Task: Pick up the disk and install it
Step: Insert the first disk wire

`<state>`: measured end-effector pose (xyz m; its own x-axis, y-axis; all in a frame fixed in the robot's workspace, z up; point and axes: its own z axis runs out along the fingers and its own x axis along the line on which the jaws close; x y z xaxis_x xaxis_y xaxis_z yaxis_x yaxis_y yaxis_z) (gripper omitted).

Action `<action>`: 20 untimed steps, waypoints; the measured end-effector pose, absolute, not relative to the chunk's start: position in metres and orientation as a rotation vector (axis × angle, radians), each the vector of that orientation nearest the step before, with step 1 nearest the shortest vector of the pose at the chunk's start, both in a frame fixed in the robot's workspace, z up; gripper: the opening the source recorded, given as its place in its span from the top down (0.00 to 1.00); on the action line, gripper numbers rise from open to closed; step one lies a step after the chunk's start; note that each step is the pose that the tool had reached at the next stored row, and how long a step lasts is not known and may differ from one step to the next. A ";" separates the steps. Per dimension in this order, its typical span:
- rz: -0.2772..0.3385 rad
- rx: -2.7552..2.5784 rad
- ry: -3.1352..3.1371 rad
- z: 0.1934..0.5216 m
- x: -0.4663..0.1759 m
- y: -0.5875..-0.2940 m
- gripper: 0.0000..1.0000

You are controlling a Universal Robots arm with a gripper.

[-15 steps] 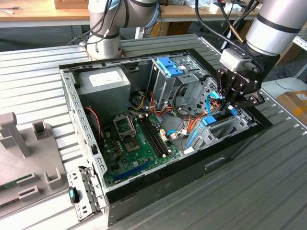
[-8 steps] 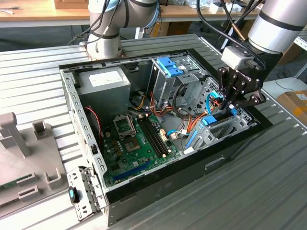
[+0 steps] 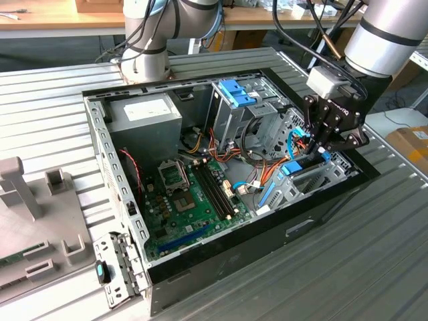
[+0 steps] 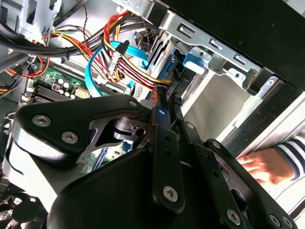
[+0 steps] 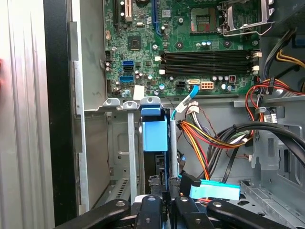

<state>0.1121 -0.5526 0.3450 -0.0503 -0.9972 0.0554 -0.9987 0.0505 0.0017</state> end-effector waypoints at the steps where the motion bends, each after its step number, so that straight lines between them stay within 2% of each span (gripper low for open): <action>1: 0.057 2.136 -2.247 0.345 0.112 -0.553 0.83; 20: 0.057 2.137 -2.246 0.341 0.113 -0.552 0.83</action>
